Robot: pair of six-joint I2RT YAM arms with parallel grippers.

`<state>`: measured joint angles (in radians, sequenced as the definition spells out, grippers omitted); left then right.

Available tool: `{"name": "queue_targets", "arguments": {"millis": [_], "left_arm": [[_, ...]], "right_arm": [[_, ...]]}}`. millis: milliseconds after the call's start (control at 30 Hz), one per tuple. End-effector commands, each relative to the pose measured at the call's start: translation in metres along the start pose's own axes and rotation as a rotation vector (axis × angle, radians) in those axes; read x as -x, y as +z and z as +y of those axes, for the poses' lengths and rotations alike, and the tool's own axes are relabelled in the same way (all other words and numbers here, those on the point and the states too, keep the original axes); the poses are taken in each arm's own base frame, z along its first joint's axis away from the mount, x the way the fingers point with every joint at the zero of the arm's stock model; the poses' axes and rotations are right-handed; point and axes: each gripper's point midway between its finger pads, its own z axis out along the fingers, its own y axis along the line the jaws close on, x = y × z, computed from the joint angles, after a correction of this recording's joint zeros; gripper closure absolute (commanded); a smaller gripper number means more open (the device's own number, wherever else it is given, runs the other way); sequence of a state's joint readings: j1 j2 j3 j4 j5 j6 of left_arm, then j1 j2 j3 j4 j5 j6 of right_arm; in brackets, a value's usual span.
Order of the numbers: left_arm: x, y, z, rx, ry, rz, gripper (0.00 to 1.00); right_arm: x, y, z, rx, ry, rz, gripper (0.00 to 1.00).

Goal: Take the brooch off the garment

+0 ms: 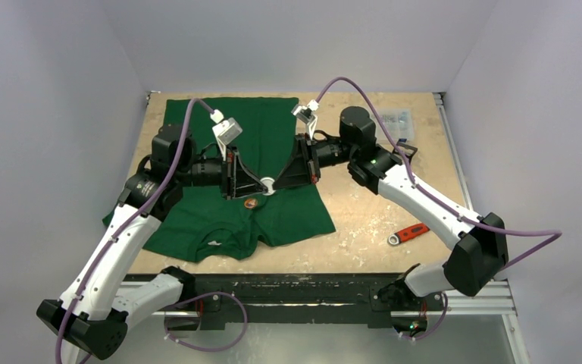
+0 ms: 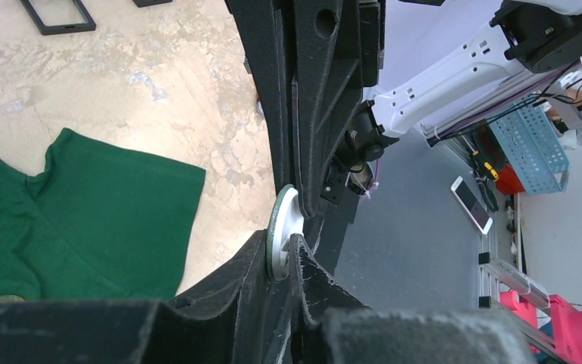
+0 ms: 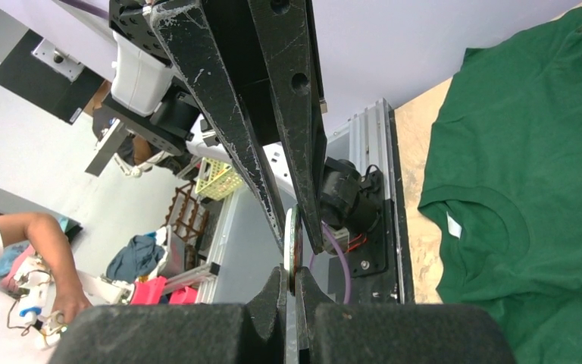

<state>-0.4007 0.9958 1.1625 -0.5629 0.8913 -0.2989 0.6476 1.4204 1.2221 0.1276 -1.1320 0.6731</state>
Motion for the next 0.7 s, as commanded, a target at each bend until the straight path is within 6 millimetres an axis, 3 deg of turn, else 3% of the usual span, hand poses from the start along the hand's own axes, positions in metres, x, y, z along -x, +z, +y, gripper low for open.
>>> {"name": "queue_targets", "arguments": {"millis": [0,300,400,567,667], "left_arm": [[-0.006,0.000,0.018,0.087,0.011,0.012,0.91],[-0.029,-0.009,0.008,0.009,0.150,0.139,0.93],[-0.027,-0.013,0.007,0.009,0.214,0.160,0.92],[-0.019,-0.016,-0.001,-0.007,0.267,0.132,0.71],[-0.011,-0.017,0.000,0.022,0.280,0.103,0.65]], "right_arm": [[0.007,0.004,0.019,0.052,-0.063,0.000,1.00],[0.007,0.004,0.014,0.034,-0.082,0.008,1.00],[0.005,0.004,0.009,0.012,-0.088,0.010,1.00],[0.005,0.004,0.004,-0.013,-0.111,0.014,1.00],[0.005,0.003,0.002,-0.033,-0.129,0.021,1.00]]}}
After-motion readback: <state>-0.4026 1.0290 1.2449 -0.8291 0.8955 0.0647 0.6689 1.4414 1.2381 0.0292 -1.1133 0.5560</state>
